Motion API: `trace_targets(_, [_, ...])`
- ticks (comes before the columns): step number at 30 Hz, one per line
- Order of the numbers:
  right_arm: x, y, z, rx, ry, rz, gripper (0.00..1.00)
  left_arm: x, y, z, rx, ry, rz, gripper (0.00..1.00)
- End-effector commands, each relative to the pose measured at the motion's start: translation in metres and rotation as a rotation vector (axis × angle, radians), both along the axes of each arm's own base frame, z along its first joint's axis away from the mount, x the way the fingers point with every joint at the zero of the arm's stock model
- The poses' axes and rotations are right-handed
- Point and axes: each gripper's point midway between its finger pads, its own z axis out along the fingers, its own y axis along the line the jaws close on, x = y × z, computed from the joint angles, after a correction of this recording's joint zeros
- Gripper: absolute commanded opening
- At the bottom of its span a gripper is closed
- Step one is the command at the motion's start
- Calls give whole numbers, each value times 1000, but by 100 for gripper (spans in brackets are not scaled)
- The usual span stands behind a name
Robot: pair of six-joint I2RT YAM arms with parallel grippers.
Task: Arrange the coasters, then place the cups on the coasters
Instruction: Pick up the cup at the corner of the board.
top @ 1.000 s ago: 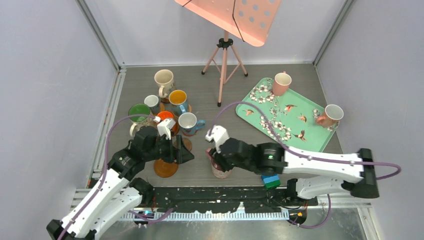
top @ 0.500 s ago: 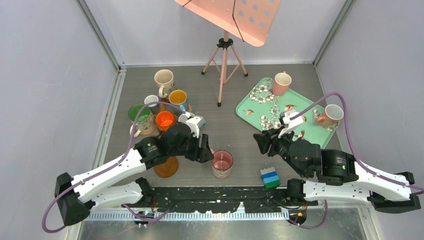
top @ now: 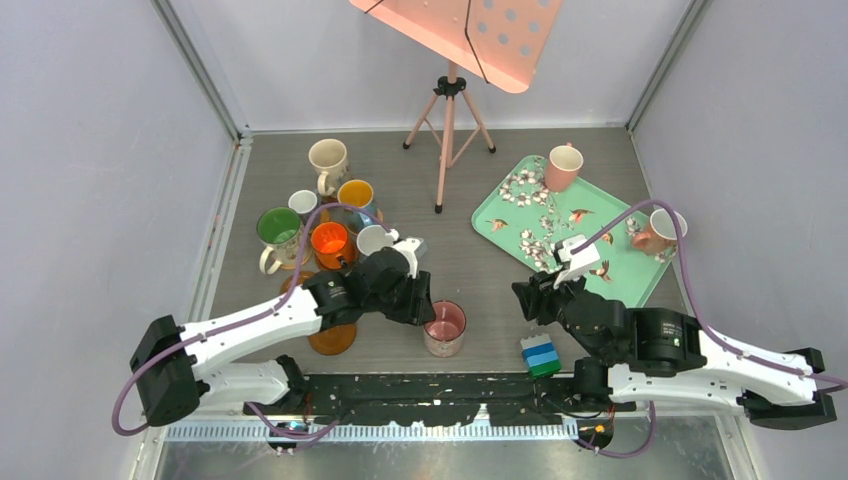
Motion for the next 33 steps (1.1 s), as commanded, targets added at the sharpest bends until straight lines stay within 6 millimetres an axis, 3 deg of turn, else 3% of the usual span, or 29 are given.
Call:
trace_targets(1, [2,-2,2,52,-4,-31,46,3,-9,4,-6,-11,6,45])
trace_targets(5, [3,-4,-1,51,-7,-40,50,0,1,-4,66,0,16,39])
trace_targets(11, [2,-5,-7,44,3,-47,63,-7,11,-7,104,24,14,10])
trace_targets(14, [2,-7,-10,36,8,-48,69,-9,21,2,108,10,33,0])
trace_targets(19, [3,-10,-13,32,7,-61,81,-1,56,28,115,-74,166,0])
trace_targets(24, [4,-10,-14,36,8,-79,97,8,104,54,78,-181,367,0])
trace_targets(33, [4,-10,-21,26,16,-80,95,21,184,72,68,-217,683,0])
